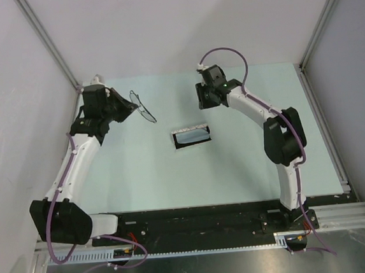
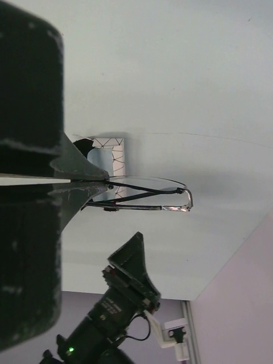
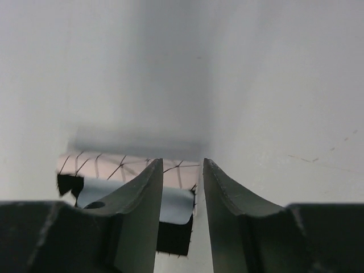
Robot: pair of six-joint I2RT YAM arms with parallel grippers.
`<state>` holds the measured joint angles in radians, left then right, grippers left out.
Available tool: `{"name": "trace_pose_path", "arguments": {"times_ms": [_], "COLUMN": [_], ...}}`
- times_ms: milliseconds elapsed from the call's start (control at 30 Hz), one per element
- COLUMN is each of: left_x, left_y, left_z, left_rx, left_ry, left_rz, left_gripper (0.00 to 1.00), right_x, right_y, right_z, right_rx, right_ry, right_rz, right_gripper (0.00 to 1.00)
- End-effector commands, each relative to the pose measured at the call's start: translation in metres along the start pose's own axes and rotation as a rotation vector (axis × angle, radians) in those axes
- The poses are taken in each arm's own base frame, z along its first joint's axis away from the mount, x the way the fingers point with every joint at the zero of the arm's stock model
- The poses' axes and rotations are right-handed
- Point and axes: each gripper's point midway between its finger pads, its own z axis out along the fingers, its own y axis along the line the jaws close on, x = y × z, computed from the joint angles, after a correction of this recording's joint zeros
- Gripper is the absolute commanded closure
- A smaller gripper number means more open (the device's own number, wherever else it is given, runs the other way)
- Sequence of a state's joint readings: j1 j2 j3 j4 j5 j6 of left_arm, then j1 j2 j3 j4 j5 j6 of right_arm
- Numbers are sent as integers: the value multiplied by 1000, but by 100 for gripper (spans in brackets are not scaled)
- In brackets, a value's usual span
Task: Organize the sunglasses
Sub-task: Move the opened sunglasses case to the center of the board.
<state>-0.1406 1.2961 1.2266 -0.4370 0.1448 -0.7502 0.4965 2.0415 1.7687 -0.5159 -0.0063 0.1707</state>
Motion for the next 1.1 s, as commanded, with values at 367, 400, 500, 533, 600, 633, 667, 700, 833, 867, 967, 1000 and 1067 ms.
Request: {"name": "trace_pose_path", "arguments": {"times_ms": [367, 400, 500, 533, 600, 633, 667, 700, 833, 867, 967, 1000, 1067], "left_x": [7, 8, 9, 9, 11, 11, 10, 12, 11, 11, 9, 8, 8], "left_y": [-11, -11, -10, -10, -7, -7, -7, -6, -6, -5, -5, -5, -5], "left_z": [16, 17, 19, 19, 21, 21, 20, 21, 21, 21, 20, 19, 18], "left_rx": [91, 91, 91, 93, 87, 85, 88, 85, 92, 92, 97, 98, 104], "left_ry": [97, 101, 109, 110, 116, 114, 114, 120, 122, 123, 121, 117, 121], "left_rz": [95, 99, 101, 104, 106, 109, 112, 112, 117, 117, 123, 131, 135], "left_gripper": [100, 99, 100, 100, 100, 99, 99, 99, 100, 100, 100, 100, 100], "right_x": [81, 84, 92, 95, 97, 102, 94, 91, 82, 84, 80, 82, 78], "right_y": [-48, -44, -35, -33, -30, -29, -26, -25, -21, -19, -7, -5, 9], "right_z": [24, 25, 25, 27, 33, 40, 44, 47, 63, 67, 74, 75, 80], "right_rx": [305, 292, 278, 274, 261, 258, 243, 236, 206, 188, 121, 105, 43], "right_ry": [244, 256, 290, 300, 309, 327, 312, 307, 306, 314, 299, 300, 280], "right_rz": [293, 285, 267, 261, 249, 235, 226, 220, 184, 181, 142, 127, 69], "right_gripper": [80, 80, 81, 81, 81, 81, 81, 81, 80, 80, 79, 78, 77]}}
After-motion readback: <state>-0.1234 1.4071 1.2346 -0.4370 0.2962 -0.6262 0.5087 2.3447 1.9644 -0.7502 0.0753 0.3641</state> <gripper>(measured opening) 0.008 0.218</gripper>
